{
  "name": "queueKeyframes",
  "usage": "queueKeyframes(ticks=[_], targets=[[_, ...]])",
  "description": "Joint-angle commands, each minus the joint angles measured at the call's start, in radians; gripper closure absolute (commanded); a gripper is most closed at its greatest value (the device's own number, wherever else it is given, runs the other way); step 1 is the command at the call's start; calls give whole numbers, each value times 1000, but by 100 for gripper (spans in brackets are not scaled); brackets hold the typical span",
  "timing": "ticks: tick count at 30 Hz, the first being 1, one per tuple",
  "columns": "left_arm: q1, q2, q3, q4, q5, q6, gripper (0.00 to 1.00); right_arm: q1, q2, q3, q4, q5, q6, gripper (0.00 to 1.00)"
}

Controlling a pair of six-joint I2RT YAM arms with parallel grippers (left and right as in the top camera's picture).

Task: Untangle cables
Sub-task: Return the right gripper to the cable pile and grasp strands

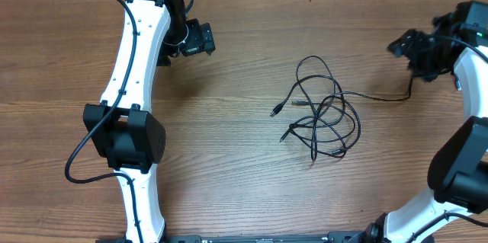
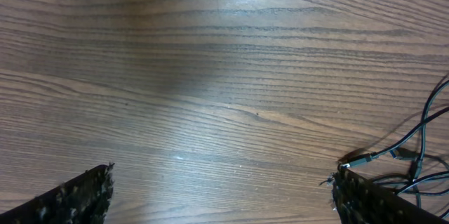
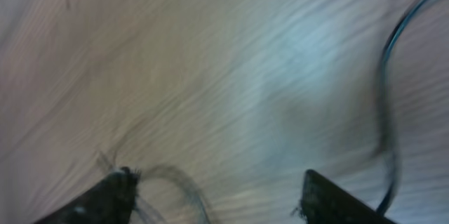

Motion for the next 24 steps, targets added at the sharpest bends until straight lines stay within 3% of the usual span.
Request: queueKeyframes(ticks=[1, 9, 12, 24], targets=[[4, 8, 19, 0, -14, -7, 0, 45, 2, 6, -57, -98, 45, 20], [4, 8, 19, 0, -14, -7, 0, 185, 2, 6, -138, -98, 55, 15], [4, 8, 19, 0, -14, -7, 0, 238, 2, 6, -164, -98, 61, 6], [4, 8, 19, 0, -14, -7, 1, 392, 2, -43, -332, -98, 61, 0]])
